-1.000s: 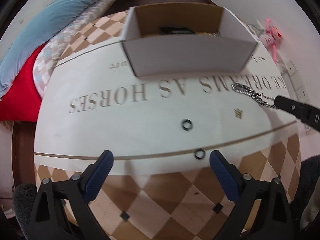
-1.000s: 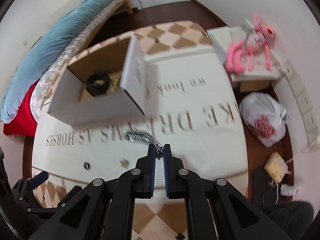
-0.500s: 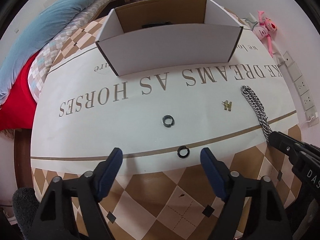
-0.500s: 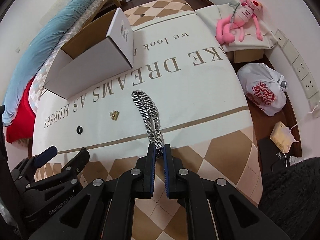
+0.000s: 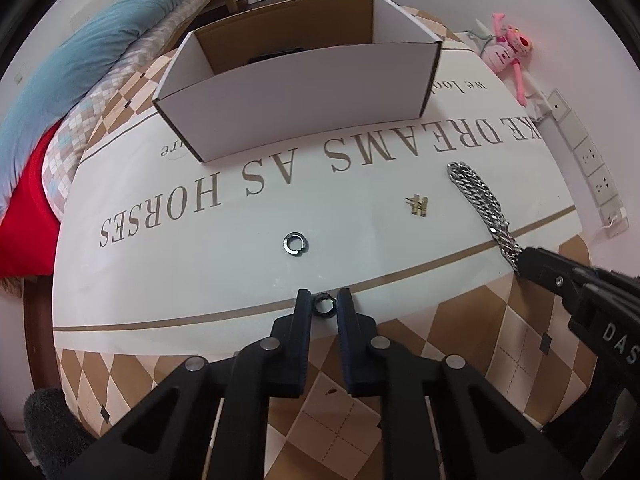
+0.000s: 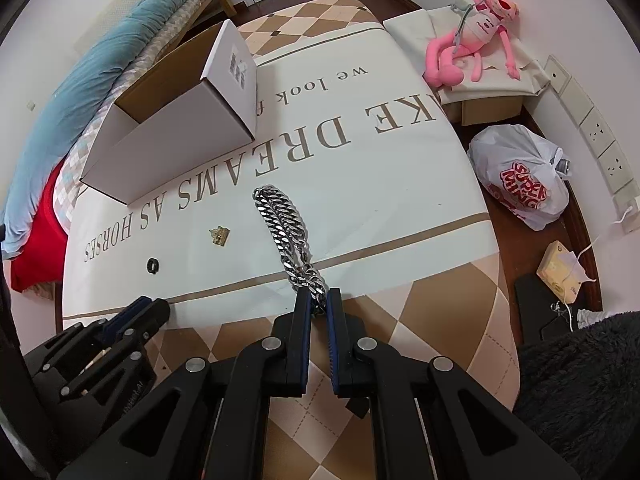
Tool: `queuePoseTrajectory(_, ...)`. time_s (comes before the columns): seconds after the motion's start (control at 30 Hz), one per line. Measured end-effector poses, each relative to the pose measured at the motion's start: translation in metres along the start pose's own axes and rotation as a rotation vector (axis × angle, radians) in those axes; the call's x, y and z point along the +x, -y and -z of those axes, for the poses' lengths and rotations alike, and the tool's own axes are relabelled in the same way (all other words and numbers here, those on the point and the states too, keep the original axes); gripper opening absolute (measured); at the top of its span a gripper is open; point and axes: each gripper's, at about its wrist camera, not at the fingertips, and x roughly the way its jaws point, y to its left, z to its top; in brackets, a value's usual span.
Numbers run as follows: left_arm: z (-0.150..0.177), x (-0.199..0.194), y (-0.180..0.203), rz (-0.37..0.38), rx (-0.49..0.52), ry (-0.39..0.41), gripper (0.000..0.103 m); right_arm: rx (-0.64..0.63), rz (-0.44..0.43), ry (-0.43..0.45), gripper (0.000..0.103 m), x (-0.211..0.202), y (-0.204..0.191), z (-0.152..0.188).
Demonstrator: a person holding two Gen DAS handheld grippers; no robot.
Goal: Organize jewelry
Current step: 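Carry the bracelet and ring into the box and release both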
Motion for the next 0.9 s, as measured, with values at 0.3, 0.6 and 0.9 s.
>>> queuePoseTrajectory(0.3, -0.014, -0.04, -0.022, 0.05, -0.063, 0.059, 0.01, -0.026, -0.118, 0.052, 0.008, -0.036, -0.023, -0.016)
queuePoseTrajectory(0.6, -0.077, -0.096, -0.075, 0.097, -0.161, 0.134, 0.01, -0.076, -0.283, 0.146, 0.008, -0.1, -0.065, -0.066)
queuePoseTrajectory(0.9, -0.143, -0.08, -0.114, 0.068, -0.189, 0.114, 0.01, -0.166, -0.294, 0.199, 0.008, -0.117, -0.106, -0.142)
